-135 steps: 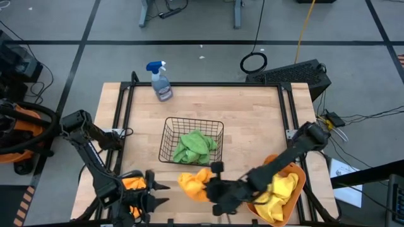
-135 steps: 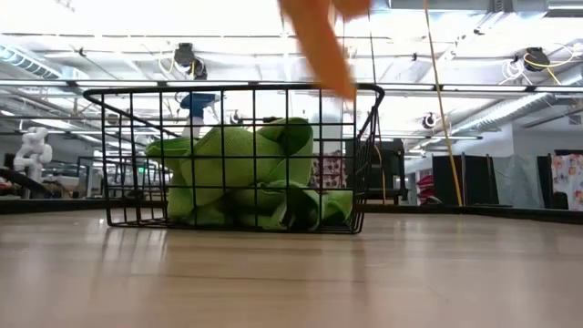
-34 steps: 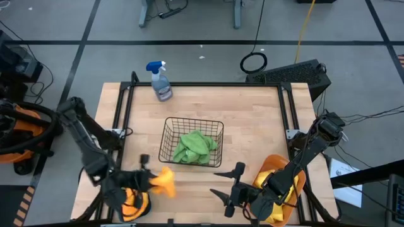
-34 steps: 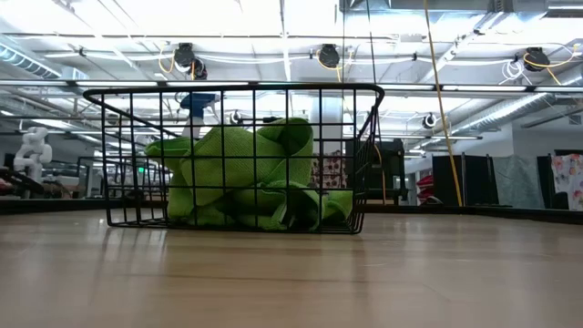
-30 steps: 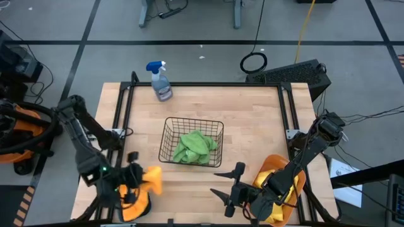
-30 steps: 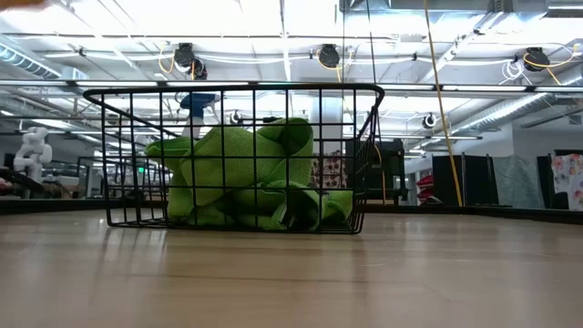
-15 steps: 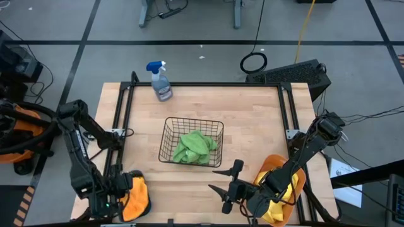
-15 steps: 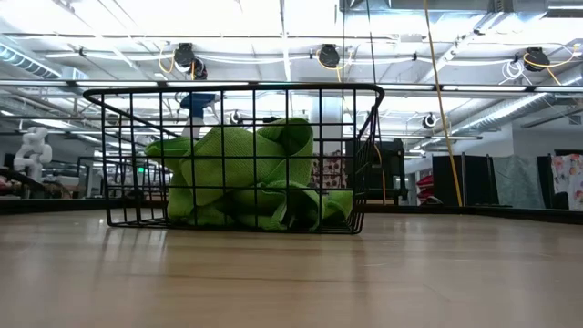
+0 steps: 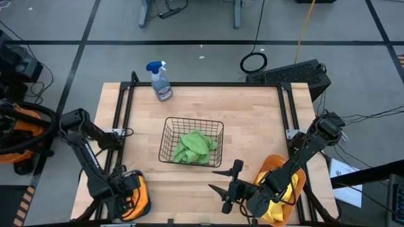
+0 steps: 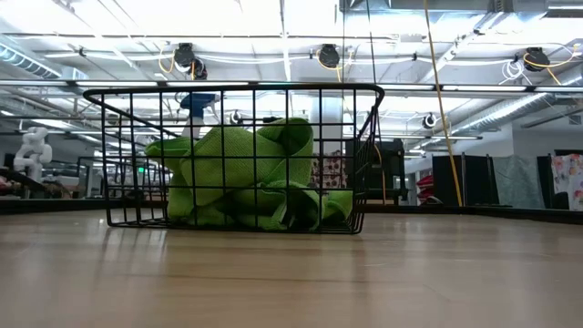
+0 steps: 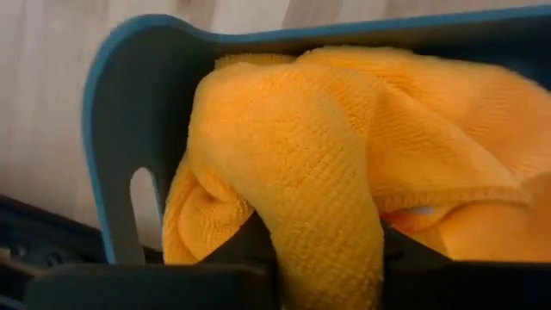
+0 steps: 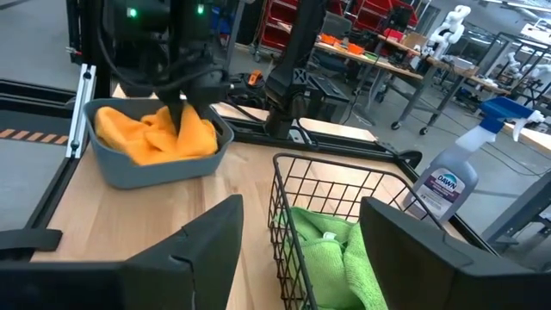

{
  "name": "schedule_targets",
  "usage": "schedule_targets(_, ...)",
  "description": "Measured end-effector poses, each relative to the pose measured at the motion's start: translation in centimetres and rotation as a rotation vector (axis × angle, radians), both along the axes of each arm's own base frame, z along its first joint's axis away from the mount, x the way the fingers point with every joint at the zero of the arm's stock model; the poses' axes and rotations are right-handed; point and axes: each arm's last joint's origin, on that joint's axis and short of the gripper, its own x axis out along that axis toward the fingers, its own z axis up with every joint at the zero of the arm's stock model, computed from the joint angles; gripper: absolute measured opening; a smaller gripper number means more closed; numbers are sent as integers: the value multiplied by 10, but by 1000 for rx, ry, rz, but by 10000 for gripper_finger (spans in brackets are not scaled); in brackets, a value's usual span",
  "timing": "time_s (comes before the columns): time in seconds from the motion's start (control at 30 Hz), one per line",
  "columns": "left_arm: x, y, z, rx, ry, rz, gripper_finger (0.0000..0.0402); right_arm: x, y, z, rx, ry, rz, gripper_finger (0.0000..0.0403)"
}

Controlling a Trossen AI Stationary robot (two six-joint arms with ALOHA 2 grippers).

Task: Sort microfiber towel by color & place in baskets
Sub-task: Put the orange microfiber cloth into the blue bin

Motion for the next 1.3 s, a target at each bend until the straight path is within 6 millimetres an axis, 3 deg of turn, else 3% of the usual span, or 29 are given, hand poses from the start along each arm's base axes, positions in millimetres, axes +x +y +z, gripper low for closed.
schedule_targets(0.2,4,0,-5,-11,80,-3,181,0,0,0,0,0,0,226)
schedule_targets(0.43,4,-3,12,0,108,-23,304,0,0,0,0,0,0,226)
schedule_targets(0.57,6,-7,31,-11,108,-32,340,0,0,0,-1,1,0,226)
schedule_targets(0.73,9,-15,57,-57,82,-36,348,0,0,0,-1,1,0,226)
schedule_targets(0.87,12,-16,70,-37,9,-63,331,0,0,0,-1,1,0,226)
schedule_targets(0.97,12,-17,70,-11,-39,-107,289,0,0,-1,-5,6,0,226)
schedule_targets(1.13,8,-18,60,12,1,-126,171,0,0,-1,-6,7,1,226)
schedule_targets(1.3,2,-17,34,27,24,-100,38,0,0,-1,-6,7,2,226)
